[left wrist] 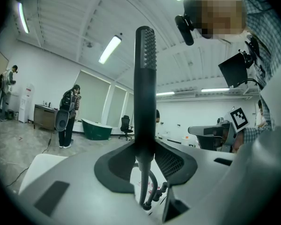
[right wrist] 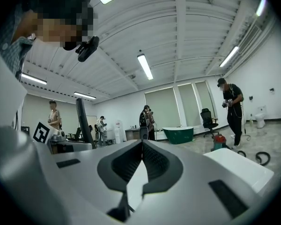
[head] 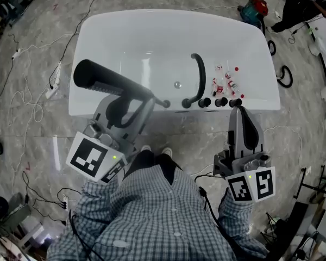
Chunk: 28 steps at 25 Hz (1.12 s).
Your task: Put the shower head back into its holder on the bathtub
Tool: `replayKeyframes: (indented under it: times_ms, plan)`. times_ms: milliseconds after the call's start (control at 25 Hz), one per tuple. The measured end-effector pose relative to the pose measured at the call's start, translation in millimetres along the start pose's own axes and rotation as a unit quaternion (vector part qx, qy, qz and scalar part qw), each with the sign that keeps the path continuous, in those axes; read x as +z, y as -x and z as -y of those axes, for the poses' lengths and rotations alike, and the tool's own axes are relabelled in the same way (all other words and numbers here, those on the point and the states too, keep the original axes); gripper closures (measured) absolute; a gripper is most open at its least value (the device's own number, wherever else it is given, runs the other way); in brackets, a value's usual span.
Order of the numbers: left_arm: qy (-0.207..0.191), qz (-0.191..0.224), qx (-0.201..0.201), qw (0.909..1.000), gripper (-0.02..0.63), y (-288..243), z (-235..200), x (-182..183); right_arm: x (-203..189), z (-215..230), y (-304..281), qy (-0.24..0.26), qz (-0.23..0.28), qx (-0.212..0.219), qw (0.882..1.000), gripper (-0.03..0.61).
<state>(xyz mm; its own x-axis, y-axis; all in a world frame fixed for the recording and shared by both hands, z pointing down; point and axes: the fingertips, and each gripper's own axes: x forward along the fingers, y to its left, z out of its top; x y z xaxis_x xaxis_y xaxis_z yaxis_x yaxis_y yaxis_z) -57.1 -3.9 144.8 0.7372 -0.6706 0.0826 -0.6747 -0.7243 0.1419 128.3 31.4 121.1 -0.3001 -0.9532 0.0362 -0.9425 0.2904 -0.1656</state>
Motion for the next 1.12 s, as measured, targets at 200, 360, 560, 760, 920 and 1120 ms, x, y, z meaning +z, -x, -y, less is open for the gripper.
replayKeyframes:
  times_ms: [200,360,560,760,920,1120]
  plan:
    - [0.007,-0.011,-0.001,0.9999,0.482,-10,-10,-17,-14,-1,-5,-0.017,-0.011,0.001,1.0,0.563]
    - [0.004,-0.021,0.004,0.9998,0.482,-15,-17,-32,-27,3,-9,-0.025,-0.019,-0.002,1.0,0.563]
    - [-0.001,-0.034,0.006,0.9994,0.482,-25,-23,-51,-39,9,-16,-0.028,-0.03,-0.003,0.999,0.563]
    - [0.005,-0.038,0.007,0.9993,0.482,-37,-30,-68,-54,8,-26,-0.029,-0.046,0.011,0.998,0.563]
    - [-0.008,-0.047,0.004,0.9989,0.482,-43,-34,-88,-76,3,-34,-0.031,-0.063,0.033,0.997,0.563]
    - [-0.029,-0.064,-0.007,0.9975,0.482,-52,-33,-117,-97,5,-41,-0.028,-0.084,0.043,0.995,0.563]
